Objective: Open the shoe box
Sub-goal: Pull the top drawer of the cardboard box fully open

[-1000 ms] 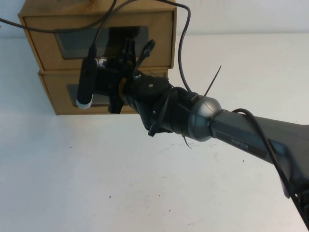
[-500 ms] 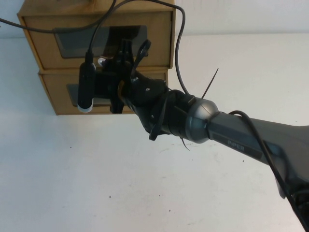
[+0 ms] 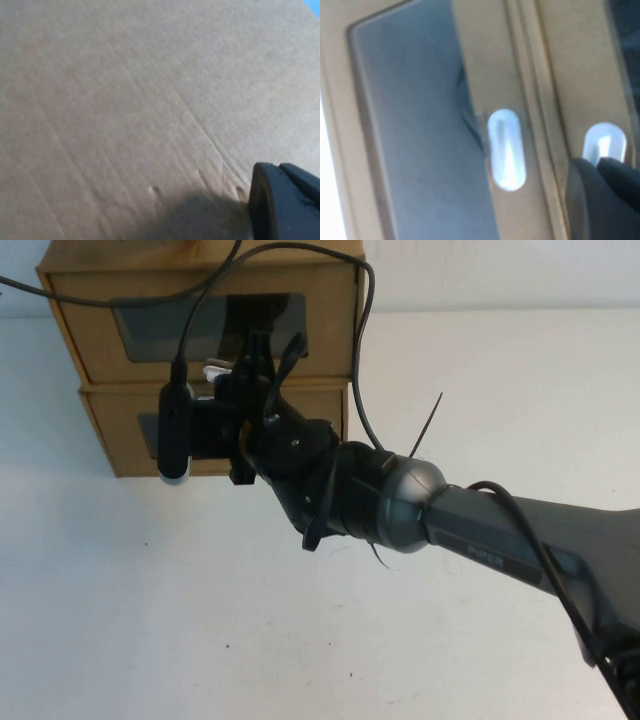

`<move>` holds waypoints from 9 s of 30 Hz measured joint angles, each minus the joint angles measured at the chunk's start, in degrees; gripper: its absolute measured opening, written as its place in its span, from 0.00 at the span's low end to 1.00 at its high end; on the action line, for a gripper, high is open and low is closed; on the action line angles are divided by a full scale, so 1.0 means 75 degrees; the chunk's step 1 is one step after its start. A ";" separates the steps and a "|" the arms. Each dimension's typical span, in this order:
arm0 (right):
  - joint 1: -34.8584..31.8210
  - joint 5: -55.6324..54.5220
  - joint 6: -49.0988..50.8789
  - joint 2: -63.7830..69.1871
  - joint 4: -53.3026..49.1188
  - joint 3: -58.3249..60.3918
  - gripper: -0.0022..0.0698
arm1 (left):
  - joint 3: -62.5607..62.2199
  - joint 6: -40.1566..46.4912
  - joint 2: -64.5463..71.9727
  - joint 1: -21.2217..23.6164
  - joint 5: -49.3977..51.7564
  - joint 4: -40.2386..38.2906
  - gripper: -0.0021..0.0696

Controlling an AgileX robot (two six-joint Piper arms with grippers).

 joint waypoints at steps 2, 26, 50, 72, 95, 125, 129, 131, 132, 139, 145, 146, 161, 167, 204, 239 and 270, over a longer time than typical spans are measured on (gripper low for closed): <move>0.0051 0.0094 0.0000 -0.0083 0.0070 0.0175 0.03 | 0.0000 0.0000 0.0000 0.0000 0.0000 0.0000 0.02; 0.0152 0.0246 0.1248 -0.0322 0.0009 0.0609 0.43 | 0.0000 -0.0093 0.0000 0.0000 0.0000 0.0017 0.02; 0.0035 -0.0012 0.1357 -0.0211 0.0103 -0.0102 0.36 | 0.0000 -0.0093 0.0000 0.0000 0.0000 0.0017 0.02; -0.0116 -0.0170 0.1357 0.0029 0.0005 -0.0118 0.35 | 0.0000 -0.0015 0.0000 0.0000 0.0000 0.0017 0.02; -0.0185 -0.0279 0.1369 0.0331 -0.0015 -0.0613 0.31 | 0.0000 -0.0009 0.0000 0.0000 -0.0028 0.0155 0.02; -0.0103 0.0116 0.0382 0.0331 0.0373 -0.0666 0.04 | 0.0000 -0.0009 -0.0013 0.0000 -0.0028 0.0141 0.02; 0.0037 0.0488 -0.0541 0.0293 0.1099 -0.0692 0.04 | 0.0000 -0.0009 -0.0013 0.0000 -0.0028 0.0074 0.02; 0.0068 0.0591 -0.0828 0.0224 0.1385 -0.0648 0.04 | 0.0000 -0.0009 -0.0013 0.0000 -0.0028 0.0035 0.02; 0.0068 0.0604 -0.0882 0.0180 0.1469 -0.0607 0.04 | 0.0000 -0.0009 -0.0013 0.0000 -0.0014 0.0017 0.02; 0.0211 0.0817 -0.1011 -0.0256 0.1723 -0.0087 0.04 | 0.0000 -0.0039 -0.0013 -0.0052 0.0081 0.0021 0.02; 0.0404 0.0934 -0.1009 -0.0633 0.2040 0.0577 0.02 | 0.0000 -0.0068 -0.0013 -0.0051 0.0079 0.0080 0.02; 0.0432 0.0950 -0.1009 -0.0682 0.2057 0.0694 0.02 | 0.0000 -0.0068 -0.0013 -0.0051 0.0079 0.0080 0.02; 0.0369 0.0702 0.0765 -0.0875 0.0864 0.1013 0.25 | 0.0000 -0.0071 -0.0013 -0.0051 0.0079 0.0080 0.02; 0.0146 0.0502 0.0815 -0.0891 0.0804 0.1000 0.42 | 0.0000 -0.0071 -0.0013 -0.0051 0.0079 0.0080 0.02; 0.0067 0.0234 0.1009 -0.0206 0.0732 0.0127 0.29 | 0.0000 -0.0015 -0.0013 -0.0051 0.0066 0.0072 0.02; 0.0471 0.1528 0.0030 -0.0098 0.0622 0.0080 0.04 | 0.0000 -0.0015 -0.0013 -0.0078 0.0051 0.0129 0.02; 0.2260 0.2152 0.0373 -0.3416 0.1766 0.4304 0.03 | 0.0000 -0.0090 -0.0013 -0.0145 0.0135 0.0085 0.02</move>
